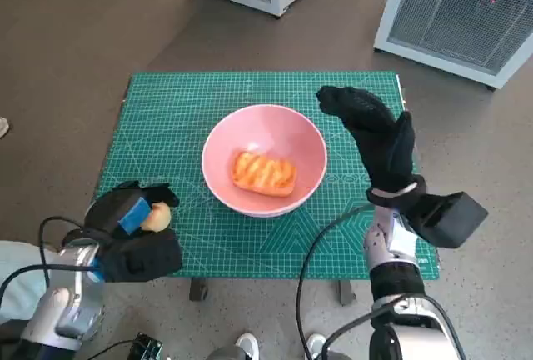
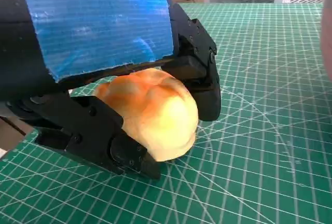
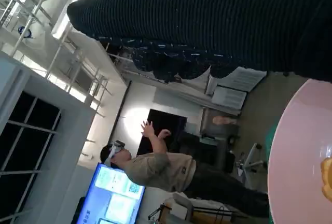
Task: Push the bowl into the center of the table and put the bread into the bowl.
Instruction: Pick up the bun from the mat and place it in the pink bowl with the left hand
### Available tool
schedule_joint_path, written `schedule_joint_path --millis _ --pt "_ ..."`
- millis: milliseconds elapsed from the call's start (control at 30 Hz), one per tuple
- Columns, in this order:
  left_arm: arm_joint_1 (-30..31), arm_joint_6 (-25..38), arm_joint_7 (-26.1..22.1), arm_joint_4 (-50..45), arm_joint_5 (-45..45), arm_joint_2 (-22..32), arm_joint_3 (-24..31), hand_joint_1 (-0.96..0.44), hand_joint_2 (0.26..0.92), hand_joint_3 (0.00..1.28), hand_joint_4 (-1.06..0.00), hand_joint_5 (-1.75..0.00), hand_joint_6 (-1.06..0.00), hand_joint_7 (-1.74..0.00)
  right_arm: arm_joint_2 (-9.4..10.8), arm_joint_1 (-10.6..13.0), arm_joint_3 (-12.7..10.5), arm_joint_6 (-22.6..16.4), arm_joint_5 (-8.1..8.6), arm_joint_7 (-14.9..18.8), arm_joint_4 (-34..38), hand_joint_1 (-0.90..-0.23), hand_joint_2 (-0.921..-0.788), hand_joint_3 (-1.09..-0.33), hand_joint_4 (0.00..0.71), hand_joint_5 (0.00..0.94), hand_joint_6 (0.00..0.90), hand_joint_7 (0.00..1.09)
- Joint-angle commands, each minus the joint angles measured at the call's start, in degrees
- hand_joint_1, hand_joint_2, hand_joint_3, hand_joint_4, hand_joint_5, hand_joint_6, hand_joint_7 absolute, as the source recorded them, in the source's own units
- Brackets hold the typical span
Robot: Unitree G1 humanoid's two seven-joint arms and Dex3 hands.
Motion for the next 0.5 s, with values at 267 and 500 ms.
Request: schedule_joint_path --millis 267,500 --pt "-0.6 3.2 -5.0 -14.5 -2.8 -0.9 4.7 0.0 0.896 0.07 -0.72 -1.13 -0.68 -1.12 -0.2 0.9 0.3 0.9 0.04 0.4 0.8 -0.693 -0.921 -0.742 0.207 0.001 -0.001 0.58" --pt "-5.5 0.6 -1.7 -22.2 -1.1 -3.1 6.1 0.0 0.89 0.05 -0.79 -1.07 -0.7 -1.08 -0.2 0.7 0.3 1.3 0.13 0.6 1.1 -0.697 -0.921 -0.741 0.207 0.001 -0.001 0.57"
